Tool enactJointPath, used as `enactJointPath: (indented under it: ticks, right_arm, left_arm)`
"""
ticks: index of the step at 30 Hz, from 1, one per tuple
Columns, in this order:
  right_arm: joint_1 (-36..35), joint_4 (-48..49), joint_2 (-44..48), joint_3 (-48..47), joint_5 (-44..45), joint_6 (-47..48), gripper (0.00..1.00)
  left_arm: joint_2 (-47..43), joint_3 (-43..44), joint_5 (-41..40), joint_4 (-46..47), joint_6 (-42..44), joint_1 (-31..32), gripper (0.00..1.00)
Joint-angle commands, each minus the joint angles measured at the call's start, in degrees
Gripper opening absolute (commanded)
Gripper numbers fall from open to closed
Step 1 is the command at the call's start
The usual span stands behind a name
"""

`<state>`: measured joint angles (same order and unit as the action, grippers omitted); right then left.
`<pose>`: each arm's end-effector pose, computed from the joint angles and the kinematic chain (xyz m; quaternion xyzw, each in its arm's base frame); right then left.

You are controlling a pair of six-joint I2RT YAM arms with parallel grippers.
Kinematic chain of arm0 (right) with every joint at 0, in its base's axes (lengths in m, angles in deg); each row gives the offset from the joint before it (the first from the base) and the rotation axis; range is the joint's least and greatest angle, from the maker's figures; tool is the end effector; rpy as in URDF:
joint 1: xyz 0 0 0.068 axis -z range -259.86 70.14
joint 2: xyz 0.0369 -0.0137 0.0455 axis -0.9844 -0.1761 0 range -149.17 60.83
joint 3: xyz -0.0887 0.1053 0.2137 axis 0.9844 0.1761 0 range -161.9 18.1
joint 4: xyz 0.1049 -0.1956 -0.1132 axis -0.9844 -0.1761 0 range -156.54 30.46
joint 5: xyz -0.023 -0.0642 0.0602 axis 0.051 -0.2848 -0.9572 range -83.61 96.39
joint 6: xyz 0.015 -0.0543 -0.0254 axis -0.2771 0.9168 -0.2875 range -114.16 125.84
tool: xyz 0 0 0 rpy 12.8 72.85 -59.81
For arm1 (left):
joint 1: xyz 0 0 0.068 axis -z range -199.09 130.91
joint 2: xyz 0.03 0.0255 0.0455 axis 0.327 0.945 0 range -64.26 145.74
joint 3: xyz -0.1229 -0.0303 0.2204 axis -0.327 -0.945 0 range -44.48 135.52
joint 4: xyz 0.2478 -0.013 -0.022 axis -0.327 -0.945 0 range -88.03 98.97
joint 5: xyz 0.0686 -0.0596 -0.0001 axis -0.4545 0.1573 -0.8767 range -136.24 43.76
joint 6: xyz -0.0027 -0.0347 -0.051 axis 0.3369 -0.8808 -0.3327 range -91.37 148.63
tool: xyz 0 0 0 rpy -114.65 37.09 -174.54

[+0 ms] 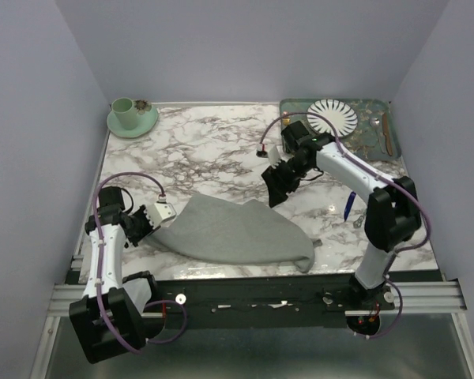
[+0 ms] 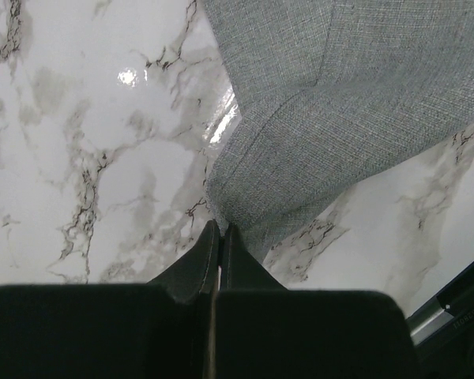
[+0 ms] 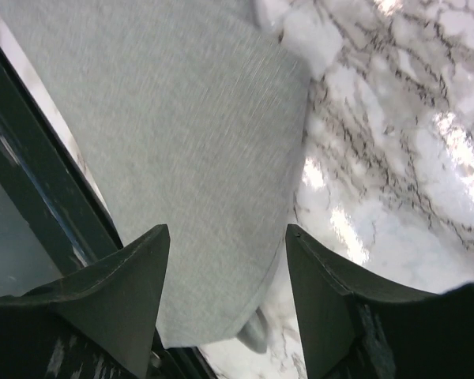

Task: Fold the napkin into a case and place the utensils inside
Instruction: Place the crumpled napkin at the center of the board, then pick up the crumpled napkin from the center of the board.

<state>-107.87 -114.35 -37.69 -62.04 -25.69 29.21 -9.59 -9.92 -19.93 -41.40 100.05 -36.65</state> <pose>0.2779 0.1759 0.2307 -0.4486 0.8392 0.2788 0.1294 0.1545 0.0272 0.1806 0.4690 0.8381 -0.0443 0.2749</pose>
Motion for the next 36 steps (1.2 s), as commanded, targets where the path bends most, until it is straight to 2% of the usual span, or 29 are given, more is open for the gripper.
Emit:
enactJointPath:
  ticks: [1,7,18,19,22,23,25,26,31,33,36]
  right_arm:
    - [0.1,2.3,-10.2,-8.7,-1.7,-9.3,0.68]
    - [0.1,2.7,-18.8,-12.9,-4.1,-12.6,0.68]
    - [-0.7,3.9,-25.4,-13.0,-8.0,-14.8,0.65]
    - [-0.8,3.9,-25.8,-13.3,-8.3,-15.3,0.63]
    - [-0.8,3.9,-26.5,-13.9,-8.0,-15.3,0.48]
    - [-0.8,3.9,-26.3,-13.8,-7.3,-15.3,0.37]
    - [-0.8,3.9,-25.2,-13.4,-6.5,-15.1,0.28]
    - [-0.8,3.9,-24.7,-13.1,-5.7,-15.1,0.2]
    - [0.1,3.6,-19.7,-12.6,-1.2,-14.3,0.11]
    - [0.9,3.1,-16.5,-13.2,2.6,-13.7,0.01]
    - [1.8,3.1,-11.4,-14.8,9.5,-11.3,0.01]
  left_arm:
    - [1.3,1.2,-0.2,1.8,-3.1,1.6,0.0]
    - [3.4,3.6,0.8,2.4,-6.0,2.0,0.0]
    - [5.6,5.0,1.5,4.4,-9.6,2.4,0.0]
    - [6.0,5.0,1.6,4.3,-9.6,2.4,0.0]
    - [6.1,5.4,1.5,4.2,-10.0,2.7,0.0]
    - [6.1,5.5,1.5,4.1,-10.0,2.8,0.0]
    - [5.8,5.9,1.4,4.1,-10.2,3.0,0.0]
    - [5.9,5.9,1.5,4.0,-10.2,3.1,0.0]
    - [6.0,6.8,1.5,3.7,-11.5,4.4,0.0]
    - [6.5,7.8,1.3,4.0,-13.8,5.2,0.0]
    - [8.5,10.4,1.6,5.0,-19.8,7.6,0.0]
